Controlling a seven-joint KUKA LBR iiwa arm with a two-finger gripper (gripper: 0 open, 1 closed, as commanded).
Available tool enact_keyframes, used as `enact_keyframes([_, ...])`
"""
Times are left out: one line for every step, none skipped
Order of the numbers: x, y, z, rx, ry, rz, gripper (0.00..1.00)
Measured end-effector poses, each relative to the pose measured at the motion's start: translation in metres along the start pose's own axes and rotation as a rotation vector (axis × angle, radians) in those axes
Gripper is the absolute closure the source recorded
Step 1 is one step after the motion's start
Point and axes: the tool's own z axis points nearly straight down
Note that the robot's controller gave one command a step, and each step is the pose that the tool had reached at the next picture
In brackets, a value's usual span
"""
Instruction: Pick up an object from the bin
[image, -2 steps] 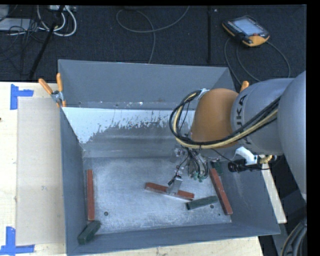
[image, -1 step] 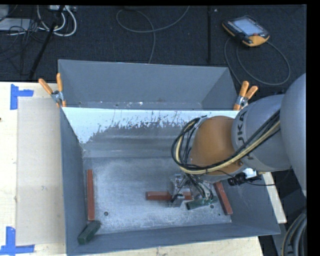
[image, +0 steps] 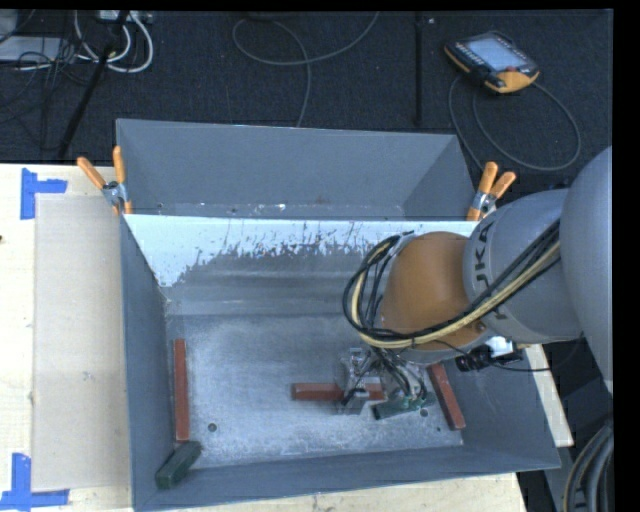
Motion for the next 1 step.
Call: enact_keyframes([-0.0525, -0.024, -0.1453, 0.0, -0.003, 0.009, 1.0])
